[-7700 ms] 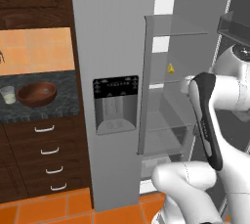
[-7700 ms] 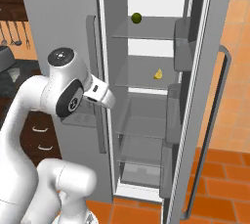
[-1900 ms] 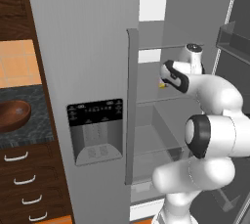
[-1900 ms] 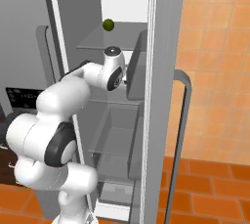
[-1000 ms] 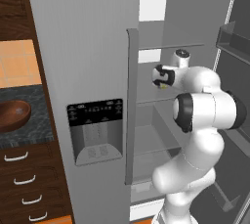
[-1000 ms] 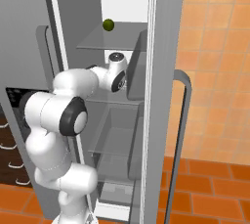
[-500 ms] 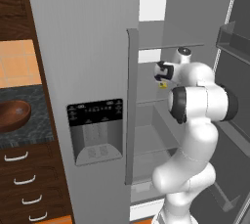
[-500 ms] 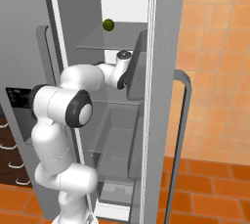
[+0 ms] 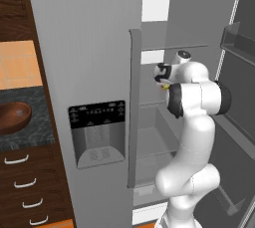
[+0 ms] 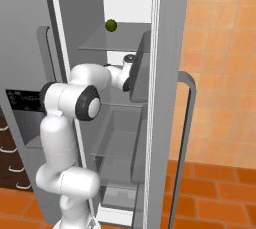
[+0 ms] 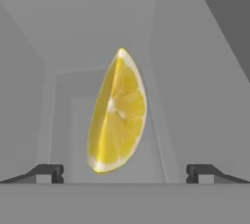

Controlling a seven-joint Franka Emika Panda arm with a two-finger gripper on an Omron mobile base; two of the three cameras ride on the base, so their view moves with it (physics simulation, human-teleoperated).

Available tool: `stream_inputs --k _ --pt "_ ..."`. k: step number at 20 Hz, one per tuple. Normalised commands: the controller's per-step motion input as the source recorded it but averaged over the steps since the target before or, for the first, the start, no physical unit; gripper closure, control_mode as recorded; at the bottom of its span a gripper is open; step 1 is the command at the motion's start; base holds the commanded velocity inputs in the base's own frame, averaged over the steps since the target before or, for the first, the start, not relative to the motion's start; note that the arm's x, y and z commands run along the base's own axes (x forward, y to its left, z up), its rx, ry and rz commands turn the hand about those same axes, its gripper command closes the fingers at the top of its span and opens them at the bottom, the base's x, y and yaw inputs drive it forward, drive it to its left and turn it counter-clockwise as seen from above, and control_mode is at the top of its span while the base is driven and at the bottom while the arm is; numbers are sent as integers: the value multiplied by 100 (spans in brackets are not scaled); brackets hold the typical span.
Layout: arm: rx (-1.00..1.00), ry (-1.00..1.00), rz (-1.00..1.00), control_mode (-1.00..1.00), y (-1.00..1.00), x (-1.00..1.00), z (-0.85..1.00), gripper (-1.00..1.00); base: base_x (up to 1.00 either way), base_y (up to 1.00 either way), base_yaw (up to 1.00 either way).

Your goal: Grab a lemon wedge from the fridge and one ice cube from the ice bowl, and put them in the glass of lemonade.

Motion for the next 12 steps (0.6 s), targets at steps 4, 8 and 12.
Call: stream_inputs --k 4,8,12 --pt "0 0 9 -100 0 51 -9 -100 0 0 0" --pt "0 0 5 -100 0 33 0 -100 0 0 0" --pt "0 1 1 -100 0 44 -14 -100 0 0 0"
